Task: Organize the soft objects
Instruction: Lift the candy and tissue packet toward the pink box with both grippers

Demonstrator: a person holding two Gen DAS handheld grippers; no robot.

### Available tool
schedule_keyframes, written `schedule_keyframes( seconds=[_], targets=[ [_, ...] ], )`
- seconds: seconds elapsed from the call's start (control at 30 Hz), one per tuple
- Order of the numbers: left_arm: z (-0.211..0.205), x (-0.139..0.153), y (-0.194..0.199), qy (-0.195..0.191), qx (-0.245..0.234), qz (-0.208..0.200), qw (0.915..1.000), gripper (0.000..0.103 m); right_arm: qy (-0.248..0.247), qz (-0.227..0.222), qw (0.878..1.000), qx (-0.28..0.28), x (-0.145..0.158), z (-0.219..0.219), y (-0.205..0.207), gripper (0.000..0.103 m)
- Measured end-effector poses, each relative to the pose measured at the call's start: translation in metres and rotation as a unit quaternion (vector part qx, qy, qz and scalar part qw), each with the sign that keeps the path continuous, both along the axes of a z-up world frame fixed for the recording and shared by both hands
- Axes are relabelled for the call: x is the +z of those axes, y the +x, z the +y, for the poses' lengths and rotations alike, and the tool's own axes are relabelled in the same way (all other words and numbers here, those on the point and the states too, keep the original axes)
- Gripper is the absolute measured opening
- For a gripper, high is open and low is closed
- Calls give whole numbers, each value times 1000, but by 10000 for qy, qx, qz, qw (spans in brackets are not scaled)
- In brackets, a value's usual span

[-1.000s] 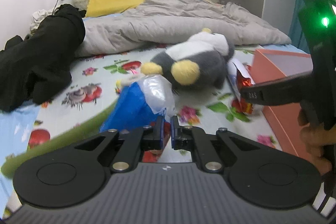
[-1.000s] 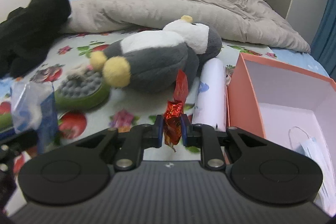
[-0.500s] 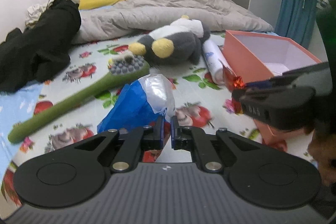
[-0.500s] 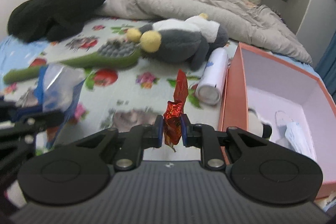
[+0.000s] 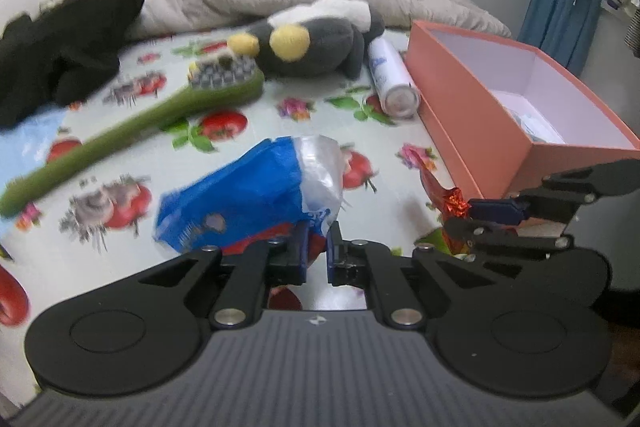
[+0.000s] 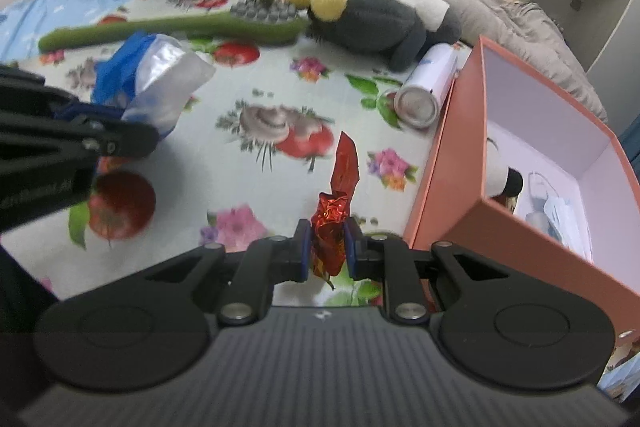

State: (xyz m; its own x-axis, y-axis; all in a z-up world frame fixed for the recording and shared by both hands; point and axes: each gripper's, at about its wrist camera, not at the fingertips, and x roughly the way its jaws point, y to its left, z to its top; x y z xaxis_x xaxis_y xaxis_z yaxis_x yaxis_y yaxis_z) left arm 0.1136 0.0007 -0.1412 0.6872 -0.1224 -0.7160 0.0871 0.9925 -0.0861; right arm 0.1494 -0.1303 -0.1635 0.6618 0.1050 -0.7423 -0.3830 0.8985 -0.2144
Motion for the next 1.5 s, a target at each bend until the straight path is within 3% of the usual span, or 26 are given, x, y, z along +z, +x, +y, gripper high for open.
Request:
schedule_keyframes(
  seconds=[0.17, 0.2, 0.23, 0.27, 0.4, 0.43, 0.5, 0.7, 0.87, 0.9, 0.97, 1.0, 1.13, 1.33, 1.5],
  targets=[
    [4, -10, 2, -201, 25, 311, 9993, 20, 21, 272, 9996, 68, -11, -5, -5, 24],
    [5, -12, 3, -244, 43, 376, 9990, 33, 43, 316, 9995, 43, -12, -6, -6, 26],
    [6, -13, 3, -296, 66, 418, 9987, 44, 81, 362, 9993, 36, -13, -7, -6, 32],
    [7, -13, 3, -346, 89, 432, 9984, 47, 133, 414, 9991, 28, -14, -9, -6, 39],
    [7, -18, 2, -516, 220, 595, 9967, 61, 401, 606, 9973, 47, -14, -15, -7, 49],
    [7, -19, 2, -602, 256, 629, 9959, 65, 485, 644, 9967, 67, -14, -17, -8, 56],
    [8, -22, 1, -786, 373, 718, 9936, 69, 588, 708, 9957, 89, -12, -21, -8, 63],
    [19, -32, 4, -1425, 974, 1030, 9796, 71, 873, 687, 9938, -74, -10, -36, -5, 63],
    [30, -42, 6, -1953, 1527, 1284, 9602, 76, 1207, 691, 9901, -163, -18, -43, 1, 60],
    [32, -44, 7, -2024, 1642, 1357, 9559, 76, 1234, 688, 9898, -195, -20, -43, 2, 55],
    [35, -49, 8, -2240, 1843, 1499, 9452, 77, 1197, 618, 9906, -238, -25, -41, 5, 26],
    [36, -52, 7, -2350, 1917, 1549, 9402, 77, 1142, 590, 9913, -271, -27, -40, 6, 24],
    [39, -61, 6, -2660, 2276, 1724, 9207, 78, 1100, 553, 9913, -465, -30, -47, 9, 24],
    [49, -69, 3, -3224, 3077, 1607, 8806, 78, 1143, 540, 9905, -547, -30, -61, 8, 24],
    [59, -70, 2, -3269, 3746, 1460, 8553, 76, 1126, 486, 9908, -571, -29, -67, 7, 24]
  ],
)
